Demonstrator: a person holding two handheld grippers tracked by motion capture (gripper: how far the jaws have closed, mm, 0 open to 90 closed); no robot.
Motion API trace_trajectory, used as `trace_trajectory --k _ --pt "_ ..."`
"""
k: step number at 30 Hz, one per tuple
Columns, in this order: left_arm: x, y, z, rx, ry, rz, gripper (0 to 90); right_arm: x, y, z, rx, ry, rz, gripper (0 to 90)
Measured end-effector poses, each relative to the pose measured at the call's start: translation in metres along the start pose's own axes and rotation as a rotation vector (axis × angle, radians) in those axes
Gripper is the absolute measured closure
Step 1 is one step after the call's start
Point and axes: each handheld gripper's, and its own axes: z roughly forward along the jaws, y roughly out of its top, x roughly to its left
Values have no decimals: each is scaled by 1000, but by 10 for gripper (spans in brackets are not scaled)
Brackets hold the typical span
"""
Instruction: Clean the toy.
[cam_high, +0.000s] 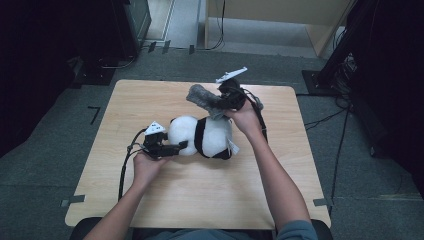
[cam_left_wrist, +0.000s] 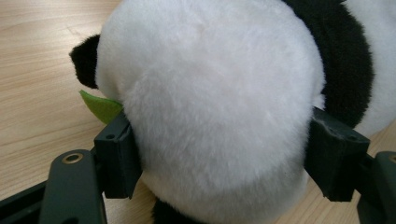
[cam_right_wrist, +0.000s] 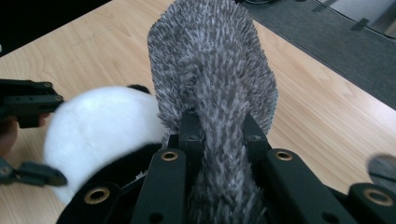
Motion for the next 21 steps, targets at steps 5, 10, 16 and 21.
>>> trace_trajectory --k 5,10,16,21 --pt "0 0 0 -1 0 -1 239 18 10 25 37 31 -35 767" --pt "0 0 0 -1 1 -3 239 30 12 46 82 58 -56 762" --pt "-1 0 0 1 3 -7 239 36 9 58 136 81 -79 755" --pt "-1 1 0 3 4 -9 249 27 1 55 153 93 -53 766"
